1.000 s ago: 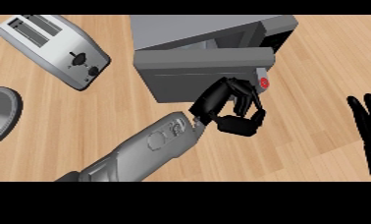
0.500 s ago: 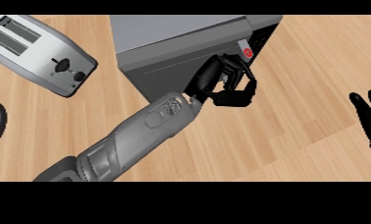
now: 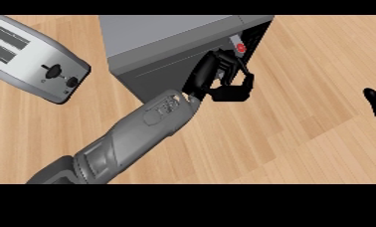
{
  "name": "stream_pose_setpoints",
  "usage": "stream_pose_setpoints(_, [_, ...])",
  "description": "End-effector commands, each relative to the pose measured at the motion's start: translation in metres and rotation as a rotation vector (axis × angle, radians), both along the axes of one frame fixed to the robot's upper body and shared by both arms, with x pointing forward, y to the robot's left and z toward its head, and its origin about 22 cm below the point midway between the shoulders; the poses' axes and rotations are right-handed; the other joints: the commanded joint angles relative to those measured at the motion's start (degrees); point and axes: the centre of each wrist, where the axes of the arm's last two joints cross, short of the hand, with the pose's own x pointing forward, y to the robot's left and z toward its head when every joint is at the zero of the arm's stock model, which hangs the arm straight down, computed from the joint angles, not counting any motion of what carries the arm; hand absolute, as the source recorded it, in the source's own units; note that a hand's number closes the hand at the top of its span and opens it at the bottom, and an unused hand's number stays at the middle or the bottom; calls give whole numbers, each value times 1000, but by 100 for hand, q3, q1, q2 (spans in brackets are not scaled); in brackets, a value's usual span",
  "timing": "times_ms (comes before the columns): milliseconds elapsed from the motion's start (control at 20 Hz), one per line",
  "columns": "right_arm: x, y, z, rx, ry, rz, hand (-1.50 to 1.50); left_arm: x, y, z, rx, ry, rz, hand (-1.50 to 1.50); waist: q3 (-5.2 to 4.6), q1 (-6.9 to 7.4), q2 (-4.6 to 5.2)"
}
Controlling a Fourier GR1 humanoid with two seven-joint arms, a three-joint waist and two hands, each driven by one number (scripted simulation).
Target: Pick up the milk, place it into the microwave and close the microwave
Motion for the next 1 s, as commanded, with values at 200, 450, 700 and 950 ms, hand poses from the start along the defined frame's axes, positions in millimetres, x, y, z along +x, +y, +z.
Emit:
stream_pose_setpoints(200, [4, -11, 13, -33, -8, -8, -150, 1, -28, 26, -27, -57, -23, 150, 24, -267, 65])
stream_pose_setpoints(450, [7, -16, 21, -57, -22, -20, -150, 0, -28, 23, -36, -50, 5, 150, 24, -291, 65])
stream_pose_setpoints(700, [9, -18, 29, -73, -28, -13, -150, -3, -30, 24, -48, -56, 17, 150, 20, -356, 75])
stream_pose_setpoints(950, [12, -22, 30, -55, -9, -8, -150, -4, -29, 20, -42, -65, 30, 150, 31, -359, 94])
